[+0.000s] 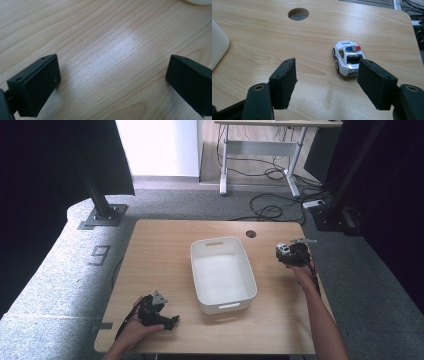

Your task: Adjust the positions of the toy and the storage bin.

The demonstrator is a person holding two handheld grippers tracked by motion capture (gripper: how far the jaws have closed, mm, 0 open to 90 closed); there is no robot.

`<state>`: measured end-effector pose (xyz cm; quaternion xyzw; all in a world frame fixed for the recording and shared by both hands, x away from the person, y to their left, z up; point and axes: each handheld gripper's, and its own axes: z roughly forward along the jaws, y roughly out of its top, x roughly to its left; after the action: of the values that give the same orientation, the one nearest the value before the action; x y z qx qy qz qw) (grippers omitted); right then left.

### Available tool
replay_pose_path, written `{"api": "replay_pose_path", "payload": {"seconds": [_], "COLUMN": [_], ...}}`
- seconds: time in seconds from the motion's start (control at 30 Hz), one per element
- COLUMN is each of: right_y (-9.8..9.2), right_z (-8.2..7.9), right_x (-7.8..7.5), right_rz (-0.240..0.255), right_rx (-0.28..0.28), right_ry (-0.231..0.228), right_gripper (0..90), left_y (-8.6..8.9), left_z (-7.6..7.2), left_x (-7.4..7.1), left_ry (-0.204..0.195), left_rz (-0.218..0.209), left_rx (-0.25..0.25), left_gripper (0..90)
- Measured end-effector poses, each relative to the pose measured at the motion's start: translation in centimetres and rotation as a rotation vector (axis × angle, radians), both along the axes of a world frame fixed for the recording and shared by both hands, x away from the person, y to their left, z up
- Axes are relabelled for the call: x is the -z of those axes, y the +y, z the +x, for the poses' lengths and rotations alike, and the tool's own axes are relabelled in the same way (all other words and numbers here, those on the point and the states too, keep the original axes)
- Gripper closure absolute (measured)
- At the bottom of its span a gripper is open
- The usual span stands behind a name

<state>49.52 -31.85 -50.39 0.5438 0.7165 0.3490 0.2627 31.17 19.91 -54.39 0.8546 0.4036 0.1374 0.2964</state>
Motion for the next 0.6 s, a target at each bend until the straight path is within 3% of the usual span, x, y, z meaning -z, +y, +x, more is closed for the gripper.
{"api": "replay_pose_path", "payload": {"seconds": [0.13, 0.33, 0.6], "right_y": [-0.2, -1.2, -1.8], "right_z": [0.5, 1.5, 2.2], "right_x": [0.1, 1.7, 2.7], "right_rz": [0.001, 0.003, 0.012], "right_rx": [0.003, 0.039, 0.067], "right_ry": [-0.009, 0.019, 0.01], "right_gripper": [31.8, 31.7, 32.3], "left_y": [0.0, 0.0, 0.0], "left_z": [0.0, 0.0, -0.1], "left_x": [0.0, 0.1, 0.1], "left_ry": [-0.003, -0.006, -0.008], "left_rz": [-0.004, -0.006, -0.007], "left_rx": [-0.001, -0.001, -0.003], "left_gripper": [0.0, 0.0, 0.0]}}
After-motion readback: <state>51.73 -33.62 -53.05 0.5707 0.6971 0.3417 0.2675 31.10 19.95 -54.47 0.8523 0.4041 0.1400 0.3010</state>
